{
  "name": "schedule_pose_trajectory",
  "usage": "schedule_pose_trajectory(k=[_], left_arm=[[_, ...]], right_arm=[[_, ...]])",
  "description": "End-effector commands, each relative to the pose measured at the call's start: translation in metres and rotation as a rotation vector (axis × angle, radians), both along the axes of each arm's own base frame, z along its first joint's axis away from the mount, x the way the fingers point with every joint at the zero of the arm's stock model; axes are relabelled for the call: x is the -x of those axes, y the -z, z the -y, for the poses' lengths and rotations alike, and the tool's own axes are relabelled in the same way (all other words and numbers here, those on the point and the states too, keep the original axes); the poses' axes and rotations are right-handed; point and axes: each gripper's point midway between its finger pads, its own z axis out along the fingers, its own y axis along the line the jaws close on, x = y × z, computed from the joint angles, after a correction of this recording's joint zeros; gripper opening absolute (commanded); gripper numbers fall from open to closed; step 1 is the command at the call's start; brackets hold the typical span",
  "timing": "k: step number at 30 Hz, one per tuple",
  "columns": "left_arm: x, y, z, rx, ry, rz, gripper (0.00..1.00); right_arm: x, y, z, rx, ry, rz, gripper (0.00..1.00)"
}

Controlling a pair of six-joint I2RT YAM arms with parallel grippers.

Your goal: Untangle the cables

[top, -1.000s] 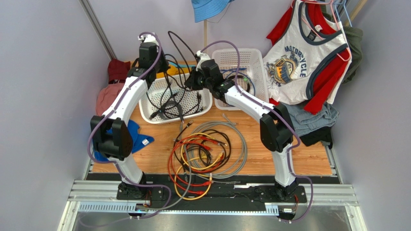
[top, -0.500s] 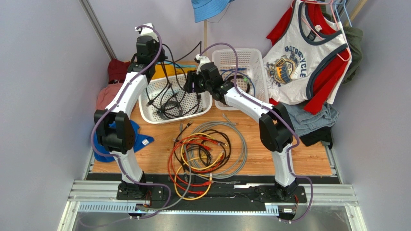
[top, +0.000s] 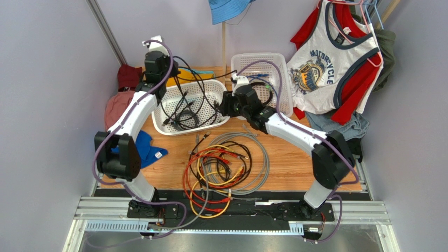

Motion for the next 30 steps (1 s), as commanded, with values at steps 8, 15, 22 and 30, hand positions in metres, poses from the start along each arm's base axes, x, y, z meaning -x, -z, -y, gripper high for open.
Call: schedule_pose_trajectory(k=[8,15,22,30], left_arm=[[0.029,-0.118,-0.024,0.045,-0.085,0.28,0.0],[0.024,-0.124,-0.026,0.03,-0.099,0.287,0.0],[0.023,-0.149,-0.024,0.041,-0.089,0.303,0.0],[0.05,-0.158,-0.023,0.089,-0.087,0.194,0.0]], right_arm=[[0.042,-0.05,0.005,-0.119,-0.083,0.033,0.57],[0.049,-0.068,0.004,-0.141,-0.12,0.064,0.65],[0.057,-0.105,0.01,-0.209,-0.128,0.147,0.7],[0.086,-0.133,0.037,-0.289,-0.119,0.233,0.64]])
